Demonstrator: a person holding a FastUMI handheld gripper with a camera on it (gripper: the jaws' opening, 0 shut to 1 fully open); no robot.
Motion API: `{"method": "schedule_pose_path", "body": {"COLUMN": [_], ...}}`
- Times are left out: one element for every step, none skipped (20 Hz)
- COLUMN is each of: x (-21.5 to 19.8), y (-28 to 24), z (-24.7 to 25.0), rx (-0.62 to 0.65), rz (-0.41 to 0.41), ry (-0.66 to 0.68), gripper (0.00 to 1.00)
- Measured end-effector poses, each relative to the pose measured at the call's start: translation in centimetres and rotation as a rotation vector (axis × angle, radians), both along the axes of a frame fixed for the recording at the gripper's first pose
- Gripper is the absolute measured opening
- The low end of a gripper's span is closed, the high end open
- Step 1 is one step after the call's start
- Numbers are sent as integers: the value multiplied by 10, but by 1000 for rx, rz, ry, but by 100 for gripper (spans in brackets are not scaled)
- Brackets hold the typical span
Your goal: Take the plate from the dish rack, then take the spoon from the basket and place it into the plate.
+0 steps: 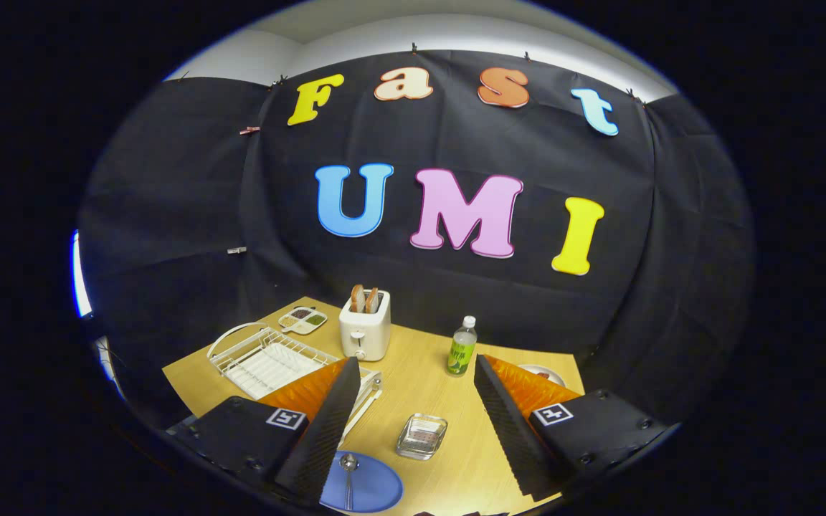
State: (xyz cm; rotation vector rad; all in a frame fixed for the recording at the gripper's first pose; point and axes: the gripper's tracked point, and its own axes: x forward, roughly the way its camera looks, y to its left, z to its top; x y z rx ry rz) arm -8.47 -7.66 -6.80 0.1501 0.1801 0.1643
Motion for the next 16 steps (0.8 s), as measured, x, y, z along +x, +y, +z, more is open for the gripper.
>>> {"method": "schedule_pose_path", "body": {"x": [0,1,1,0,1,4,4,3,2,3,3,3,9,13,14,15], "y": [-5,-8,-13,-18,-23,-28,-33,-36,-39,-42,-44,-47,-48,-49,-50,-52], "z": [12,24,35,47,57,63,69,72,75,76,76,75,75,77,77,76], "rx": [-1,8,22,38,52,64,70,74,75,75,73,71,67,63,61,60], "rz": [-16,-33,-52,-70,-90,-107,-122,-132,-138,-143,-149,-154,-160,-163,-167,-167], "ry": [-25,-51,-74,-98,-124,-146,-162,-171,-174,-175,-176,-179,-180,-180,-179,-175], "gripper": [99,99,98,98,98,98,98,98,98,98,98,98,98,98,98,98]}}
